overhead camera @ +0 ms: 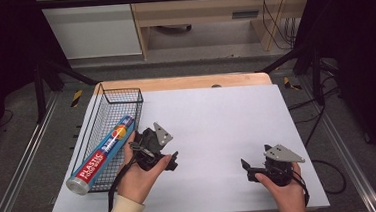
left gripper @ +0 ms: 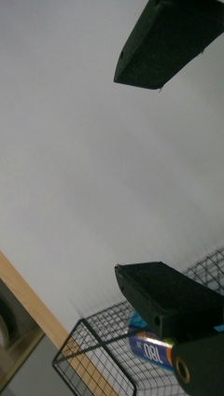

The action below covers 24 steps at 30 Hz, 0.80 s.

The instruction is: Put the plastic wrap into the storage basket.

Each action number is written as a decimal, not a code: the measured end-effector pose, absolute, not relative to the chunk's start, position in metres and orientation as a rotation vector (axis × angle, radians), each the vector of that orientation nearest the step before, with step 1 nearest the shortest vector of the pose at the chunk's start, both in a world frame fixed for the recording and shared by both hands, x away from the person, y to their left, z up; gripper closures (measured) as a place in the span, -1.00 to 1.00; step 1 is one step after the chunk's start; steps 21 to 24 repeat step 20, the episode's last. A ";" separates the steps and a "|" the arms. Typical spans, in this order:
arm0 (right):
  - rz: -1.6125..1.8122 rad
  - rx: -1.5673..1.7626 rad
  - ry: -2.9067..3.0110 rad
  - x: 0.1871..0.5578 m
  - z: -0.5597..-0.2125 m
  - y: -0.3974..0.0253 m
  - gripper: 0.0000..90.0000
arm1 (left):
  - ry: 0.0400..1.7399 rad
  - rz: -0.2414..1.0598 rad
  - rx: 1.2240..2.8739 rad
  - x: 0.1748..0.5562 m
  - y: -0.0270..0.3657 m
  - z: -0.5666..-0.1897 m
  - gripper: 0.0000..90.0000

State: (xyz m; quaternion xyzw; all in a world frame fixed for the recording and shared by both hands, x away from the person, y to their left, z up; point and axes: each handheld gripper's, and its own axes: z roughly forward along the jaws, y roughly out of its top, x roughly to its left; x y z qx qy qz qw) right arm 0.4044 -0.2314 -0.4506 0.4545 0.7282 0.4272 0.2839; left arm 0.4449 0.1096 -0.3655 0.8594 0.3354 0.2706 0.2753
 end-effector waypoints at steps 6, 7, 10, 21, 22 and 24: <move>1.135 1.229 1.942 0.406 -0.452 -0.235 -0.87 | 0.855 0.712 2.262 0.447 0.100 -0.385 -0.83; 1.139 1.239 1.941 0.406 -0.452 -0.235 -0.87 | 0.854 0.701 2.259 0.448 0.098 -0.390 -0.83; 1.121 1.244 1.948 0.407 -0.454 -0.237 -0.88 | 0.844 0.676 2.259 0.450 0.095 -0.404 -0.83; 1.123 1.340 1.945 0.411 -0.463 -0.246 -0.90 | 0.765 0.604 2.233 0.453 0.095 -0.439 -0.83; 1.123 1.340 1.945 0.411 -0.463 -0.246 -0.90 | 0.765 0.604 2.233 0.453 0.095 -0.439 -0.83; 1.123 1.340 1.945 0.411 -0.463 -0.246 -0.90 | 0.765 0.604 2.233 0.453 0.095 -0.439 -0.83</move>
